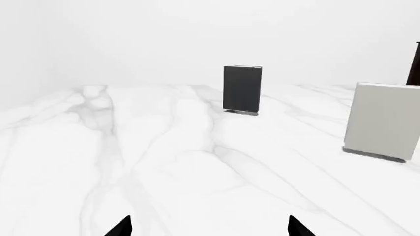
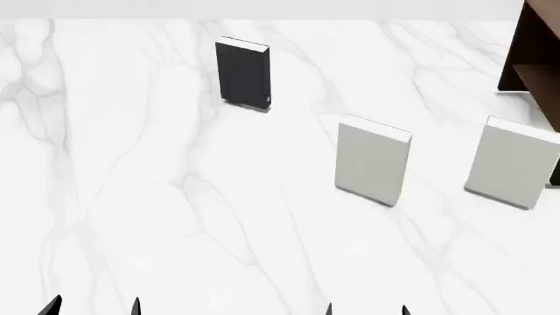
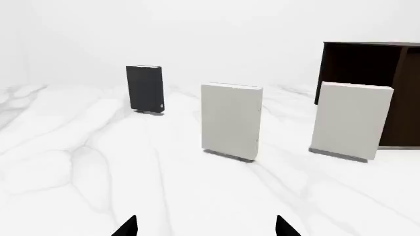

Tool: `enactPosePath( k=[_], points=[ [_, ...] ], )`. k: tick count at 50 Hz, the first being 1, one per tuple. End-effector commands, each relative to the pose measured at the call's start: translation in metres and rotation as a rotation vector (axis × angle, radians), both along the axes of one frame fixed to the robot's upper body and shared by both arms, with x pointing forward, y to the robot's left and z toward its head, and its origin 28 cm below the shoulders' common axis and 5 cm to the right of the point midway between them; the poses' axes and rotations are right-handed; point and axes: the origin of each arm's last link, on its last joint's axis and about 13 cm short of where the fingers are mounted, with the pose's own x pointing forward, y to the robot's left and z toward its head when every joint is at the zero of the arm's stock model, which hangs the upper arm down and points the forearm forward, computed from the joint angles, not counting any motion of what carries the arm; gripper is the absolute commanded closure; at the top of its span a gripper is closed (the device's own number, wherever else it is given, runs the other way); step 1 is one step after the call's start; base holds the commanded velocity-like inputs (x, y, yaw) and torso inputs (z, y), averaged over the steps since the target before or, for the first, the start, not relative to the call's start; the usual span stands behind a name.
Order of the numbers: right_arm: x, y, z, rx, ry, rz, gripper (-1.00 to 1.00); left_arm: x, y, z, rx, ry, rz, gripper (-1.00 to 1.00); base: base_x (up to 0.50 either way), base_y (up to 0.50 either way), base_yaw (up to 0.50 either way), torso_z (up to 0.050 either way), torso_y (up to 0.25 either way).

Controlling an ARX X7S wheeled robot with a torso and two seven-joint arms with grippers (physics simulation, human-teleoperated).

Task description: Pick up the book on the left and place it on top of the shelf.

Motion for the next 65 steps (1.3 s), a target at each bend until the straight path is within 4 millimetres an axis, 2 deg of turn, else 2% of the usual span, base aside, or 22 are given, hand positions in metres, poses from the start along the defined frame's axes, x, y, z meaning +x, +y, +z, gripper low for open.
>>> enactPosePath(
  k=[1,35,42,58,61,63,65],
  points=[
    [-0.001,0.0,0.004,0.003,-0.007,0.0,-1.0,0.0,0.0,0.0,0.004,-0.001,0.0,-1.0,0.0,0.0,0.0,0.0,0.0],
    [-0.004,0.001,0.005,-0.003,-0.012,0.003,-1.0,-0.003,-0.001,0.0,0.011,-0.004,0.004,-1.0,0.0,0.0,0.0,0.0,0.0],
    [-0.004,0.001,0.005,0.002,-0.012,0.004,-1.0,-0.003,-0.002,0.0,0.017,-0.007,-0.003,-1.0,0.0,-0.47,0.0,0.0,0.0],
    [-0.003,0.001,0.006,-0.013,-0.015,-0.014,-1.0,-0.001,-0.001,0.002,0.023,-0.004,0.01,-1.0,0.0,0.0,0.0,0.0,0.0],
    [0.002,0.001,0.016,-0.025,-0.008,-0.022,-1.0,0.006,-0.001,0.013,0.022,0.005,0.009,-1.0,0.0,0.0,0.0,0.0,0.0],
    [0.007,0.0,0.031,-0.019,0.001,-0.009,-1.0,0.011,0.0,0.024,0.035,0.012,0.022,-1.0,0.0,0.0,0.0,0.0,0.0],
    [0.016,-0.002,0.057,-0.029,-0.017,-0.009,-1.0,0.019,0.001,0.046,0.036,0.019,0.022,-1.0,0.0,0.0,0.0,0.0,0.0]
  ],
)
